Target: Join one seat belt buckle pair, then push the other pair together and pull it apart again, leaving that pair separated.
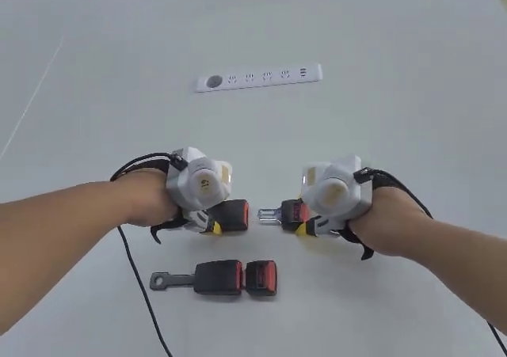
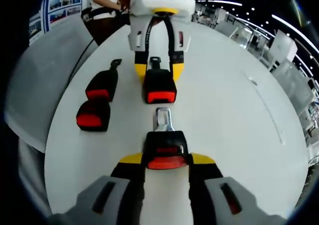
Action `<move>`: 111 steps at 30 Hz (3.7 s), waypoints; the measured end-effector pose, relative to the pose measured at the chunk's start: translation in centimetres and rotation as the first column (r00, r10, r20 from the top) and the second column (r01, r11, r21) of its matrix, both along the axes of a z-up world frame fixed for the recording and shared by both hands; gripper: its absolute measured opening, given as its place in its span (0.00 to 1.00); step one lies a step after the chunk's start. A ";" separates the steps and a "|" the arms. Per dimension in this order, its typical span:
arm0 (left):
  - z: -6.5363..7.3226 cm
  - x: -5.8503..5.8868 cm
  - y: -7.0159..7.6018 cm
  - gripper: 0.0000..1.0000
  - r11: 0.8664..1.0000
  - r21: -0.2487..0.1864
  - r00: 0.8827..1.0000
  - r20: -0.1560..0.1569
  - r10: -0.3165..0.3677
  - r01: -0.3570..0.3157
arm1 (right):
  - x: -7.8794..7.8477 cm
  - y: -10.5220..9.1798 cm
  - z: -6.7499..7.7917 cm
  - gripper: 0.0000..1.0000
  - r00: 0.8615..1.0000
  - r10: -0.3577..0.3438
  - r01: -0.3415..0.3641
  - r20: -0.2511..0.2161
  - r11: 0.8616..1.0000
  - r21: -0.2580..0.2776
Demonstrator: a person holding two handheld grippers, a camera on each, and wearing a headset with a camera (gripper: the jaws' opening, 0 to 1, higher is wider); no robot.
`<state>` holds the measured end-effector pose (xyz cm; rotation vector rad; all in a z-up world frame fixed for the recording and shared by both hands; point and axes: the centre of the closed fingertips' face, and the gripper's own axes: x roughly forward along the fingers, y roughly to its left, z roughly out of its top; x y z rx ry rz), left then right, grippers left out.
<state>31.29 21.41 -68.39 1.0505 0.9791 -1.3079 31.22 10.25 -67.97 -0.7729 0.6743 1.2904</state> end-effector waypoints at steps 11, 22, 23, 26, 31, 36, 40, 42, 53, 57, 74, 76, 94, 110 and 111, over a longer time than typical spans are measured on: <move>0.0 0.0 0.0 0.32 1.000 0.000 1.000 0.001 -0.001 0.001 | 0.0 1.3 0.0 0.32 1.000 0.018 -0.017 0.010 1.000 -0.025; 0.0 -0.1 0.0 0.32 1.000 0.007 1.000 0.006 -0.008 0.008 | -0.2 2.3 0.1 0.32 0.999 0.042 -0.042 0.012 0.999 -0.016; 0.0 -0.1 0.0 0.32 1.000 0.006 1.000 0.005 -0.005 0.005 | -0.2 2.4 0.1 0.32 0.999 0.036 -0.036 0.007 0.999 -0.006; 0.0 -0.1 0.0 0.32 1.000 0.000 1.000 0.004 -0.008 0.008 | -0.2 2.8 0.2 0.32 0.999 0.038 -0.038 0.005 0.999 0.008; 0.0 -0.1 0.0 0.32 1.000 -0.006 1.000 0.000 -0.026 0.026 | -0.1 2.7 0.3 0.31 0.999 0.047 -0.047 -0.006 0.999 0.012; 0.0 -0.1 -0.1 0.31 1.000 -0.003 1.000 0.004 -0.020 0.020 | 0.0 3.1 0.3 0.30 0.999 0.053 -0.053 -0.008 0.999 0.010; 0.0 -0.1 -0.1 0.31 1.000 0.000 1.000 0.001 -0.017 0.017 | -0.1 3.6 0.2 0.30 0.999 0.044 -0.044 -0.016 0.999 0.020; 0.0 -0.1 -0.1 0.31 1.000 0.002 1.000 0.002 -0.024 0.024 | 0.0 4.2 0.1 0.30 0.999 0.048 -0.048 -0.022 0.999 0.019; 0.0 -0.1 0.0 0.32 1.000 0.005 1.000 0.009 -0.015 0.015 | 0.1 4.2 0.1 0.30 0.998 0.065 -0.065 -0.014 0.998 0.015; 0.0 -0.1 0.0 0.32 1.000 -0.003 1.000 0.006 -0.008 0.008 | 0.0 3.7 0.1 0.31 0.998 0.066 -0.066 -0.005 0.998 -0.002; 0.1 -0.1 -0.1 0.32 1.000 0.028 1.000 -0.004 -0.013 0.013 | -0.7 -1.3 -0.1 0.33 1.000 0.028 -0.028 -0.005 0.999 -0.031; 0.1 -0.1 -0.1 0.32 1.000 0.023 1.000 -0.003 -0.017 0.017 | -0.6 -2.6 0.0 0.33 1.000 0.009 -0.009 0.001 0.999 -0.043; 0.1 0.0 -0.1 0.33 0.999 0.037 1.000 0.009 -0.024 0.024 | -1.6 -13.5 -0.2 0.34 0.996 -0.089 0.089 0.006 0.984 -0.153; 0.8 0.1 1.3 0.36 0.994 -0.030 0.993 0.062 0.104 -0.102 | -1.2 -15.8 1.3 0.47 0.968 -0.248 0.249 0.020 0.968 -0.043; 1.2 -0.1 1.6 0.37 0.992 -0.044 0.990 0.068 0.124 -0.121 | -1.4 -16.2 1.6 0.48 0.963 -0.267 0.267 0.024 0.963 -0.025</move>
